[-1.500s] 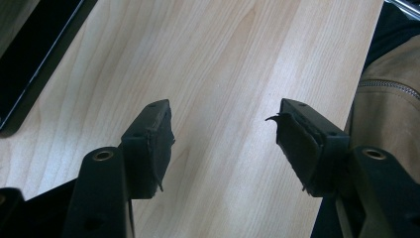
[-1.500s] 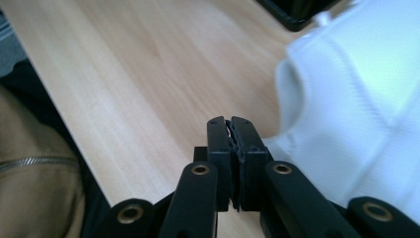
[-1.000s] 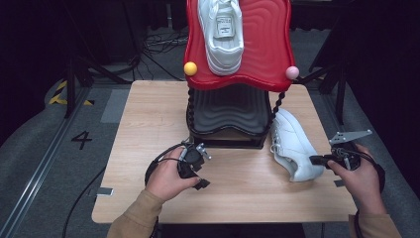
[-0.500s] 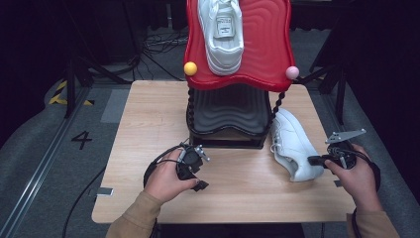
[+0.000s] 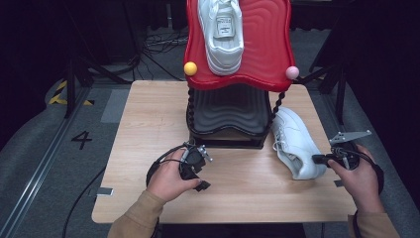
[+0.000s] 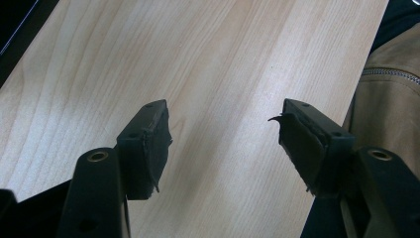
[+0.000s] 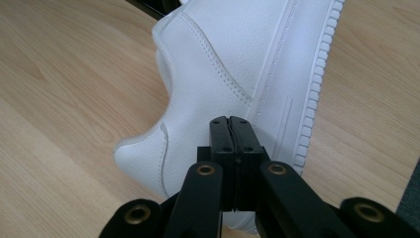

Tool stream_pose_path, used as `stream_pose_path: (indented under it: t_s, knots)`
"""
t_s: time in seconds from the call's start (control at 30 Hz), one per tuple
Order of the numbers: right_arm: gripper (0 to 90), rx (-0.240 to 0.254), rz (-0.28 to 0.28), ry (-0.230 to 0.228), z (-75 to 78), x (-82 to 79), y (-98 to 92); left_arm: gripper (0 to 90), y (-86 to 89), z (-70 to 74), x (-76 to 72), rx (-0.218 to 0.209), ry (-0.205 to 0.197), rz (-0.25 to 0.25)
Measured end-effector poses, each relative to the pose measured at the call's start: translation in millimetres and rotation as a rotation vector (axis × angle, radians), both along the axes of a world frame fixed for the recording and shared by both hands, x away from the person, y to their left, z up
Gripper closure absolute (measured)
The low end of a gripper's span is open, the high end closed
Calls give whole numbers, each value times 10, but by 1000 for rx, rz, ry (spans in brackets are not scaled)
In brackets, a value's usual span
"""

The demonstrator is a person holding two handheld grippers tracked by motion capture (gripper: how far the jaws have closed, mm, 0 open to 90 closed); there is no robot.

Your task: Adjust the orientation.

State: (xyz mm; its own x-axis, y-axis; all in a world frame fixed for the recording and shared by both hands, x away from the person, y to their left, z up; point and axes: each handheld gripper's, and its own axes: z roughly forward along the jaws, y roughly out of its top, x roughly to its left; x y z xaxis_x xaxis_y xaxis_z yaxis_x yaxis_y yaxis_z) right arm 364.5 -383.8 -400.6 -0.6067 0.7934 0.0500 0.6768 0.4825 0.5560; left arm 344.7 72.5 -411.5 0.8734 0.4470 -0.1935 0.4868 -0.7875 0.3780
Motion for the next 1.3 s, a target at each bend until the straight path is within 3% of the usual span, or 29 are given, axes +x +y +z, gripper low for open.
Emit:
stream_pose_path:
  t_s: [0.57, 0.83, 0.9, 1.3]
  knots:
    - [900, -153, -140, -107, 5, 8, -217, 367, -7, -19, 8, 3, 9, -4]
    - [900, -149, -229, -173, 143, -86, -415, 363, -10, -13, 15, 0, 4, -4]
    - [900, -74, -218, -164, 159, -102, -474, 363, -20, -16, 22, 0, 6, -5]
    - [872, -51, -176, -182, 235, -178, -459, 357, -35, -10, 62, -4, 1, -10]
